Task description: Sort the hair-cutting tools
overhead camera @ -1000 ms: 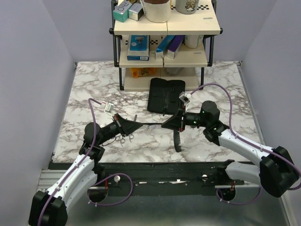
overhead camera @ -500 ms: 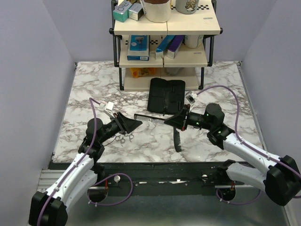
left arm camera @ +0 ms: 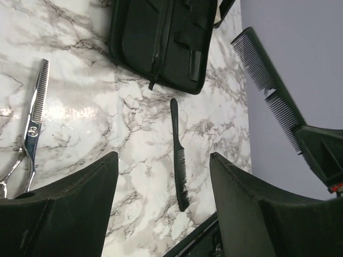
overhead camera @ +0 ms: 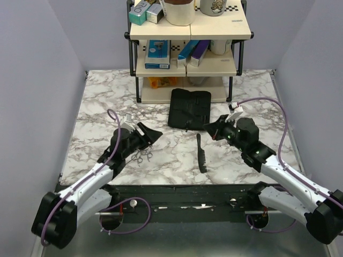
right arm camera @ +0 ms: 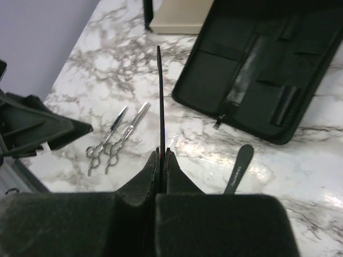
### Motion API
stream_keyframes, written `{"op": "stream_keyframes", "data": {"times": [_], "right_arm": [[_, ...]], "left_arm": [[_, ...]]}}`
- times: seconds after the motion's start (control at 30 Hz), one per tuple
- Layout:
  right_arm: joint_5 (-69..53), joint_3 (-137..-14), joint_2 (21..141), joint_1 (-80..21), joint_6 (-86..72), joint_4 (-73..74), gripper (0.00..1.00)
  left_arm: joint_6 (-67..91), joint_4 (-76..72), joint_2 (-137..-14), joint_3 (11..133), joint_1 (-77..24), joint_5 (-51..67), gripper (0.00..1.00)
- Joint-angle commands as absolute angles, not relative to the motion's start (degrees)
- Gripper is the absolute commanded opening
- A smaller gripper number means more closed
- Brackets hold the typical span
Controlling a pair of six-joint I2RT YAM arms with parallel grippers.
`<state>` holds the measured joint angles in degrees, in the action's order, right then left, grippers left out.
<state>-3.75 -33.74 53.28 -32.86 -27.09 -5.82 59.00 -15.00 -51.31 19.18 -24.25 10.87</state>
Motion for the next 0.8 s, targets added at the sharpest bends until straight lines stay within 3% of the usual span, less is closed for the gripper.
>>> {"op": "stream_keyframes", "data": {"times": [0.0, 0.27, 0.53, 0.77], "right_arm": [[6.2, -34.9, 51.2, -32.4, -28.6, -2.5, 0.01], [7.6, -34.6, 51.0, -32.5, -29.0, -2.5, 0.01], [8.1, -33.0, 50.0, -32.5, -30.1, -4.7, 0.0], [7.1, -31.7, 49.8, -32.5, -30.3, -5.9, 0.0]], "left_arm": [[61.9, -25.6, -60.8, 20.0, -30.8, 0.4, 0.76], [68.0, -47.9, -82.2, 22.1, -36.5, -8.3, 0.74], [68.2, -45.7, -95.4, 32.5, -41.5, -20.6, 0.73], [71.0, -44.0, -102.7, 36.9, -41.9, -24.1, 0.74]]}}
